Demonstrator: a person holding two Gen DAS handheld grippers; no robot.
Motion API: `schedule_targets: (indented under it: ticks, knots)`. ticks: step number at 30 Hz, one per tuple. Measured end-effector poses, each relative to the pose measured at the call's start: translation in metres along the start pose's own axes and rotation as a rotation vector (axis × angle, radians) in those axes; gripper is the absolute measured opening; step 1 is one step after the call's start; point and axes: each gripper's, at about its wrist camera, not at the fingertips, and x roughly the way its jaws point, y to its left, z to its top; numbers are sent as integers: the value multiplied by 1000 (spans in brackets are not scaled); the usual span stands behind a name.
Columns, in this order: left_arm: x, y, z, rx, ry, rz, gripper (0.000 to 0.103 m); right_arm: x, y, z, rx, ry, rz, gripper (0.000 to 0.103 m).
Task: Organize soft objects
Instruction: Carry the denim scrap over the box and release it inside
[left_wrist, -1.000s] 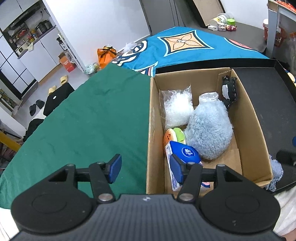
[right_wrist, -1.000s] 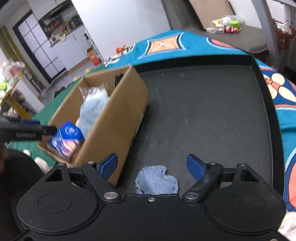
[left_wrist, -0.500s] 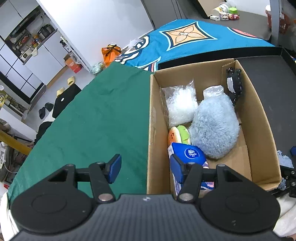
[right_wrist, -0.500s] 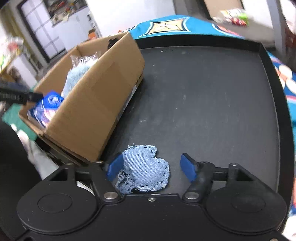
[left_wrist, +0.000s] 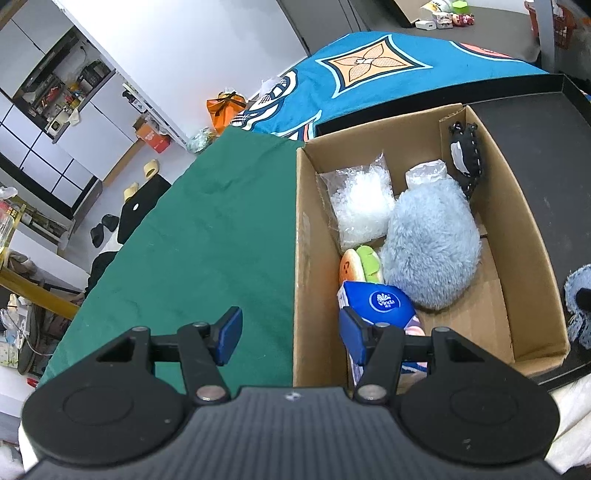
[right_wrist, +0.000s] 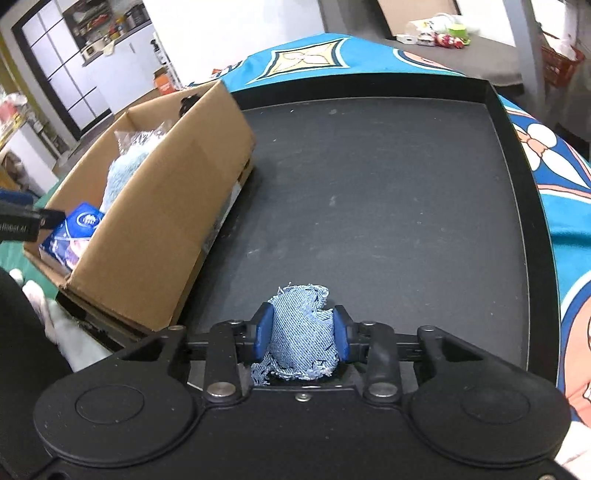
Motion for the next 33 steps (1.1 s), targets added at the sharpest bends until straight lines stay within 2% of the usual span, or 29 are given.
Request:
schedule_targets:
  ticks: [17, 33]
  knots:
    - [-6, 17, -10, -58, -43, -61, 57, -28, 5, 21, 109, -144, -63, 34]
    - [-8, 28, -19, -109, -88, -120, 57, -56, 34, 35, 46, -227, -51, 34]
